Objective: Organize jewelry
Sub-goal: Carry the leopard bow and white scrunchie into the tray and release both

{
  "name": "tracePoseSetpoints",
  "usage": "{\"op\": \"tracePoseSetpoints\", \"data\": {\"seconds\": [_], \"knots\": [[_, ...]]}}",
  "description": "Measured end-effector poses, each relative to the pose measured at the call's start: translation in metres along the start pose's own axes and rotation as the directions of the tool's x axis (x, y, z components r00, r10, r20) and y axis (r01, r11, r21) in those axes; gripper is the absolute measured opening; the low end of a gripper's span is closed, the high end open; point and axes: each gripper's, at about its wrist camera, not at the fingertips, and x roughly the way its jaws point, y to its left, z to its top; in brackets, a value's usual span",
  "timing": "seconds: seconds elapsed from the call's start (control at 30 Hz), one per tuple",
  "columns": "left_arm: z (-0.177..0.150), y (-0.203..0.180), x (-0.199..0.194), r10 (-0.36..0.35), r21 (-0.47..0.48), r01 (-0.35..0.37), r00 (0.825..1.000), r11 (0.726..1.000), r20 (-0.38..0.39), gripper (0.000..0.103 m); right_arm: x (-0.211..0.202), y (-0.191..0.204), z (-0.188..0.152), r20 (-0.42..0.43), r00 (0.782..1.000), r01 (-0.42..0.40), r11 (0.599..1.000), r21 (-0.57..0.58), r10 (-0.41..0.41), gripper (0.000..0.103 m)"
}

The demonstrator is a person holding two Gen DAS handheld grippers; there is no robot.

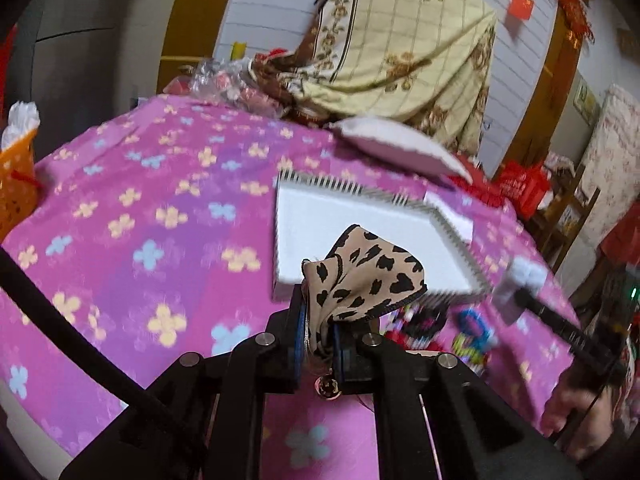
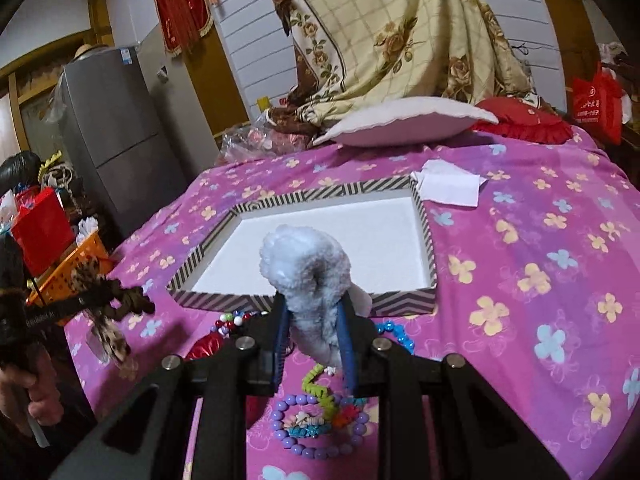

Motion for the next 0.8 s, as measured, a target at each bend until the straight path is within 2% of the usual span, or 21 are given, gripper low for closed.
{"op": "tracePoseSetpoints", "data": {"seconds": [0.23, 0.43, 0.53, 0.6, 0.67, 0.7, 0.8], "knots": [[0.045, -0.016, 0.023, -0.034, 0.012, 0.033, 0.998, 0.999, 0.056, 0.000, -0.001, 0.005, 0.011, 0.051, 0.998, 0.031, 0.999, -0.009, -0.030, 0.023], [0.063, -0.021, 0.074, -0.059, 0.010, 0.059, 0.997, 0.998, 0.057, 0.000, 0.022, -0.005, 0.026, 0.072, 0.996, 0.049, 0.998, 0.029, -0.051, 0.023], [0.052, -0.011, 0.106, -0.037, 0.011, 0.037, 0.999, 0.999, 0.010, 0.000, 0.048, -0.016, 0.032, 0.030, 0.997, 0.070, 0.996, 0.051, -0.071, 0.023], [0.046, -0.005, 0.128, 0.025, 0.009, -0.024, 0.998, 1.000, -0.058, 0.000, 0.067, -0.019, 0.034, -0.007, 0.997, 0.082, 0.995, 0.055, -0.081, 0.023], [0.046, -0.001, 0.149, 0.021, -0.012, -0.022, 0.991, 1.000, -0.132, 0.000, 0.084, -0.022, 0.036, -0.036, 0.994, 0.106, 0.993, 0.053, -0.104, 0.023], [0.044, 0.001, 0.154, 0.023, -0.017, -0.026, 0.989, 1.000, -0.145, 0.001, 0.097, -0.026, 0.036, -0.064, 0.990, 0.130, 0.989, 0.067, -0.126, 0.023], [0.044, 0.000, 0.165, 0.099, 0.035, -0.095, 0.983, 0.995, -0.153, 0.002, 0.119, -0.036, 0.033, -0.144, 0.973, 0.197, 0.975, 0.104, -0.181, 0.024]]}}
